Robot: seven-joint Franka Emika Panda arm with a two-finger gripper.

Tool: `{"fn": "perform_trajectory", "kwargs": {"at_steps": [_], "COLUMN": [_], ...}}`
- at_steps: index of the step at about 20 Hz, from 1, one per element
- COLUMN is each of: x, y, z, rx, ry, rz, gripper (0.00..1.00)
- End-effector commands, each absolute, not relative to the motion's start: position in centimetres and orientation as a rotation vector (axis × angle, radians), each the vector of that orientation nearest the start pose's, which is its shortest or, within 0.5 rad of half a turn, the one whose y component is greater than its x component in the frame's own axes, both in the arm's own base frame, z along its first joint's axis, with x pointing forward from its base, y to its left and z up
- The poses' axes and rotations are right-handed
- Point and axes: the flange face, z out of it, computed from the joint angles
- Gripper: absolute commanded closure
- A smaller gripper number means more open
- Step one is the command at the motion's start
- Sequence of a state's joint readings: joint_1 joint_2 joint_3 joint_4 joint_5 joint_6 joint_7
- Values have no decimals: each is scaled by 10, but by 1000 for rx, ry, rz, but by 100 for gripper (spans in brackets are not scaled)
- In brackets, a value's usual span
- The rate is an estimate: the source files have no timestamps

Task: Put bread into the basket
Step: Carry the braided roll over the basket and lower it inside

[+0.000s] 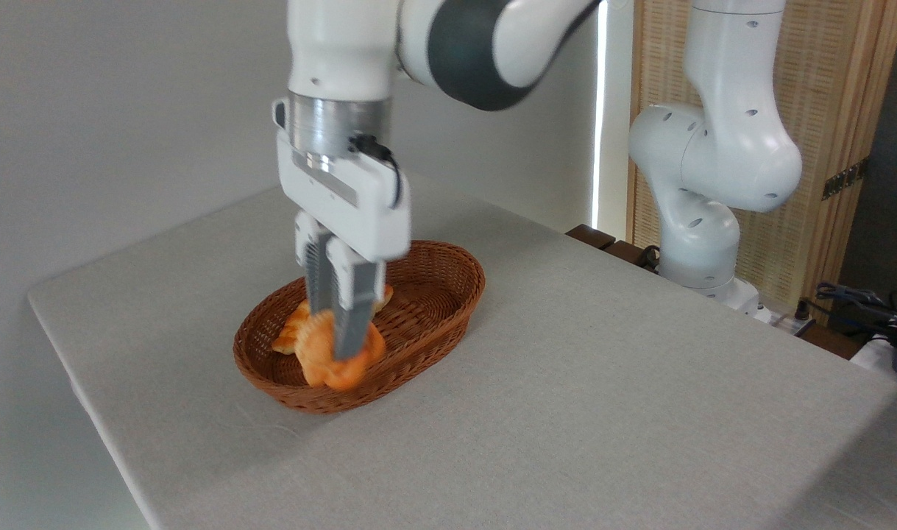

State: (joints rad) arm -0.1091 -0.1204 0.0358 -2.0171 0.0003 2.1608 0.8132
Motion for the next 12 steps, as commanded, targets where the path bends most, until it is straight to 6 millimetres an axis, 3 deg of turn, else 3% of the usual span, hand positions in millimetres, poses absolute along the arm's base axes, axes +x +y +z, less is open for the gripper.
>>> {"fn": "perform_trajectory", "kwargs": {"at_steps": [1, 2, 4, 8, 12], "x": [540, 539, 539, 545, 544], "y": [-85, -93, -99, -100, -107], "z": [533, 533, 526, 496, 485], "rx": [-2773, -2794, -2861, -2908, -2905], "ry": [1370, 1360, 1273, 1227, 1261], "rz": [-376, -373, -338, -228, -169], "gripper": [40, 35, 2, 0, 0]}}
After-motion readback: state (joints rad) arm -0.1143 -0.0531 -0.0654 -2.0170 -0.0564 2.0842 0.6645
